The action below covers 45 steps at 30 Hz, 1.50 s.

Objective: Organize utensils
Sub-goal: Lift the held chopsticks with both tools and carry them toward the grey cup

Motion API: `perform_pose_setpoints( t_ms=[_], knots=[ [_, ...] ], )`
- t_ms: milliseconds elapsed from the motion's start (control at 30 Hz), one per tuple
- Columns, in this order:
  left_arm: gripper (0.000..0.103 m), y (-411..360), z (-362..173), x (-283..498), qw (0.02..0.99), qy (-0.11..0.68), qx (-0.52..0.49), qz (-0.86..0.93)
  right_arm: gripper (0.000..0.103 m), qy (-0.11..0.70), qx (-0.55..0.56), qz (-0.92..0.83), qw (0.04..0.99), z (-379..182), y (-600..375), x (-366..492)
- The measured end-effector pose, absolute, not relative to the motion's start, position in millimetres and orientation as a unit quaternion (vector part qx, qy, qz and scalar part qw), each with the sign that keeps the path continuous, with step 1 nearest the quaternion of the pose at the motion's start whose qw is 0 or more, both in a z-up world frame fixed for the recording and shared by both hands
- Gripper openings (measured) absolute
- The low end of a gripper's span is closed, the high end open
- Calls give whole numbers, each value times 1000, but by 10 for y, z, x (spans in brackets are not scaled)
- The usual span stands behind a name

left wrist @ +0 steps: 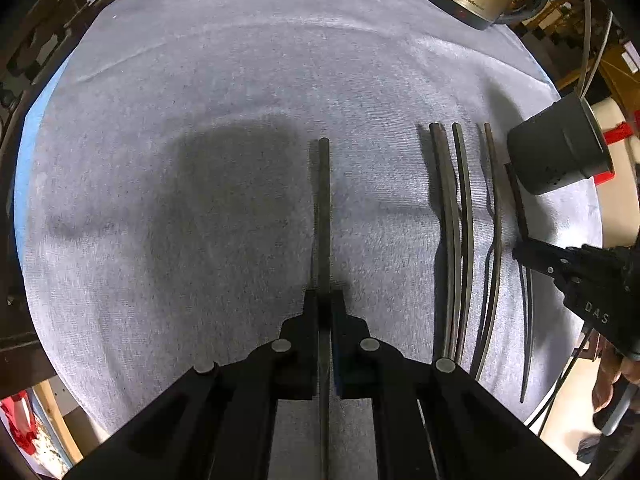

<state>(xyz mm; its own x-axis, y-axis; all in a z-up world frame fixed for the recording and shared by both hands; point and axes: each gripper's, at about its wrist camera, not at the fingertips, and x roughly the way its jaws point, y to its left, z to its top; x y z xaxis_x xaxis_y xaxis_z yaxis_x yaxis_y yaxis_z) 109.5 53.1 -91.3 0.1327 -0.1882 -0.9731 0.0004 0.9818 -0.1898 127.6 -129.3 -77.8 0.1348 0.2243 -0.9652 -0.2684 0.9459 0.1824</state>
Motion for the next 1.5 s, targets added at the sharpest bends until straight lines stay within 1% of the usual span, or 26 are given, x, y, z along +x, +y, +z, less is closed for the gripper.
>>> perform_pose_setpoints(
  t_ms=[133,300,533,700,800,900,1033,1233,1500],
  knots=[
    [6,702,-768,950,766,633,-96,-63,7,605,11,169,778,-626,-1388,1098],
    [6,897,-432,777,806,574,-135,-53,7,543,28,182,820,-283,-1441,846],
    [6,949,59,533,871,462,-164,-25,7,401,88,155,898,239,-1665,493],
    [6,837,178,495,911,379,-161,14,7,293,98,101,946,381,-1859,268],
    [6,779,172,516,928,340,-149,28,7,250,93,70,961,377,-1971,222],
    [6,659,164,498,943,302,-136,36,7,225,91,55,968,340,-1998,248],
    [6,565,137,558,954,274,-112,47,7,198,75,41,976,349,-2033,289],
    [6,509,-13,513,958,268,-89,58,7,197,64,34,978,249,-2062,278],
    [7,559,90,195,965,245,-78,56,7,181,57,41,981,326,-2081,-78]
  ],
)
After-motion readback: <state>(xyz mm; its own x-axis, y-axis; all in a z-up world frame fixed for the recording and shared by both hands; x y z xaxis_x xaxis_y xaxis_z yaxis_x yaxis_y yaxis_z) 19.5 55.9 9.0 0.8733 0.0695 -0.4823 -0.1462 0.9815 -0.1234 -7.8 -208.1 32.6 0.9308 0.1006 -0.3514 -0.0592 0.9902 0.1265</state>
